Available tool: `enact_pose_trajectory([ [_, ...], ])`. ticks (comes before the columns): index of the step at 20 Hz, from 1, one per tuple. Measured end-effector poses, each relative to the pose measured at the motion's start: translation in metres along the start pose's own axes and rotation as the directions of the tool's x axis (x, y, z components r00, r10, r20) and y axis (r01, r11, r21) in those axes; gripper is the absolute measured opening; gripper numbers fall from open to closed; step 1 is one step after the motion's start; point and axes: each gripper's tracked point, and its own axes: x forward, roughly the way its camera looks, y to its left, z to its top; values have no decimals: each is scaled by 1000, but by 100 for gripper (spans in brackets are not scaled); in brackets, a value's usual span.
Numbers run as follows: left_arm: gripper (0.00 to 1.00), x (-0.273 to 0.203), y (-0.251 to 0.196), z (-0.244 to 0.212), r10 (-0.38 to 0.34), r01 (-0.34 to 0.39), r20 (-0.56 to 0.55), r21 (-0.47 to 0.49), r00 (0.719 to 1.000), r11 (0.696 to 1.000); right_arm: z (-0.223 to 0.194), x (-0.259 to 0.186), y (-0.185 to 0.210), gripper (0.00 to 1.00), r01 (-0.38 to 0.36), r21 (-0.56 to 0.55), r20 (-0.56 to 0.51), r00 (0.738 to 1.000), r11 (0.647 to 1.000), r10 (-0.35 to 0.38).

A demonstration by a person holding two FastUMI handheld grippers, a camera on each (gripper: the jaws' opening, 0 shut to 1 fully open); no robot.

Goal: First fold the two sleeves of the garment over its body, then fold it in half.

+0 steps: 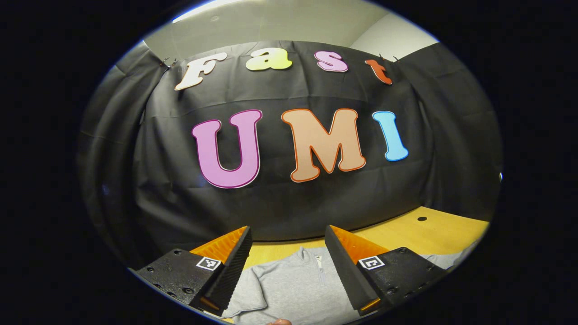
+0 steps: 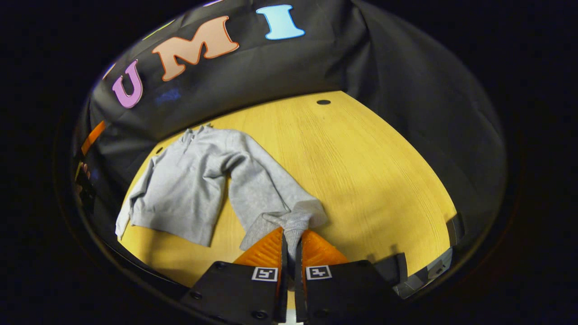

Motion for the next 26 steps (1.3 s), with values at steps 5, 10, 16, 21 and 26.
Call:
enact_pose_trajectory([
  [5,94,-4,18,-2,30,-30,1,14,1000,999,48,5,39,8,-74,10,63,995,997,73],
  [10,94,-15,50,-6,91,-91,-9,22,996,996,105,13,96,9,-175,13,138,975,984,172],
  [16,94,-30,98,-13,175,-173,-32,52,984,984,151,21,190,9,-309,-77,204,926,948,318],
  [21,94,-41,133,-16,220,-217,-43,74,975,973,163,42,263,9,-380,-121,196,897,917,397],
  [26,94,-53,169,-19,275,-269,-52,93,960,959,169,49,339,9,-458,-176,171,857,871,485],
])
